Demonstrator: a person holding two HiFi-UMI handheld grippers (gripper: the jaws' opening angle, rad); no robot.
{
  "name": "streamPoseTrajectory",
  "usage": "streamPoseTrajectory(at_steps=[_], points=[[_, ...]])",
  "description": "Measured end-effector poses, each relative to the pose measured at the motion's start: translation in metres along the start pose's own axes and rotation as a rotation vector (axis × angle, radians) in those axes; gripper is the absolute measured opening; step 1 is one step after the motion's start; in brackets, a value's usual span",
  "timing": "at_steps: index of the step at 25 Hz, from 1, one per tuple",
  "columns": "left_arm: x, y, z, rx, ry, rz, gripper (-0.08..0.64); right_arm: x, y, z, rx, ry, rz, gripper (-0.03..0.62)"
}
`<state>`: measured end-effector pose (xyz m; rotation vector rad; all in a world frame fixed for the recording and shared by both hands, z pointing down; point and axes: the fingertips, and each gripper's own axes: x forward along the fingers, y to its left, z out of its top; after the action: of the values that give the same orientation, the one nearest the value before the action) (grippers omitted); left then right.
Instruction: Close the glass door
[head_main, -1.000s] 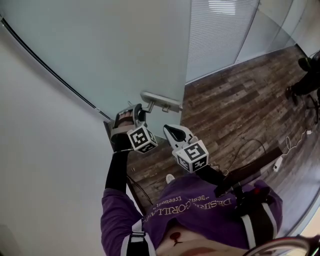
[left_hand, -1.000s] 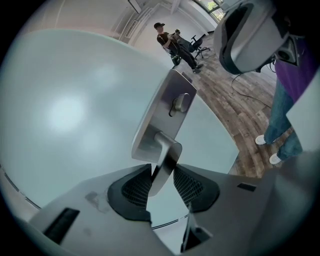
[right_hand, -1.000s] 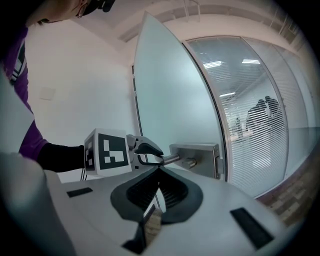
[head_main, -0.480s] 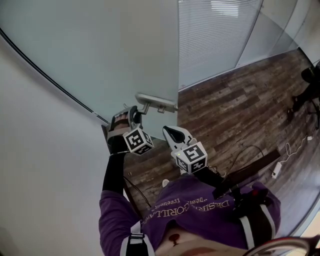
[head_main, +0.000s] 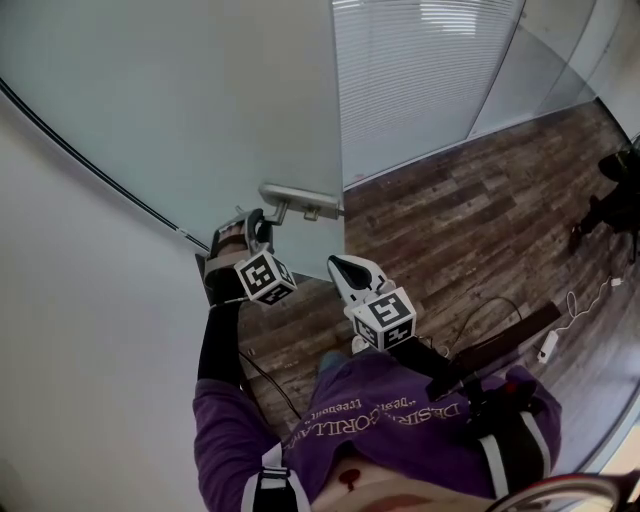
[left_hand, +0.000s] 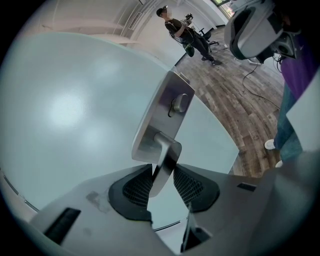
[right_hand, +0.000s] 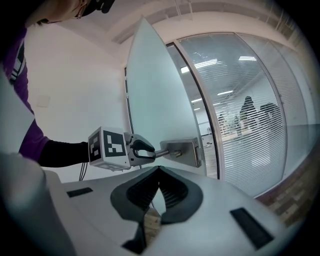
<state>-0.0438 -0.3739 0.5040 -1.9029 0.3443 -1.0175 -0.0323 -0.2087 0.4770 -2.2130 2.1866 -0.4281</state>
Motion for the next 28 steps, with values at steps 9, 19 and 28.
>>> streamPoseTrajectory(at_steps=[9,19,28], points=[[0.016,-0.004,0.001,-0.011,-0.015,-0.01,0.127,0.002,-0.01,-0.014,0.019,-0.003,-0.042,-0.009],[0.033,0.023,0.023,0.003,-0.037,-0.035,0.127,0.027,-0.028,0.023,0.048,-0.03,-0.116,-0.009],[0.052,0.043,0.033,-0.008,-0.078,-0.053,0.126,0.053,-0.042,0.04,0.057,-0.035,-0.185,-0.009]])
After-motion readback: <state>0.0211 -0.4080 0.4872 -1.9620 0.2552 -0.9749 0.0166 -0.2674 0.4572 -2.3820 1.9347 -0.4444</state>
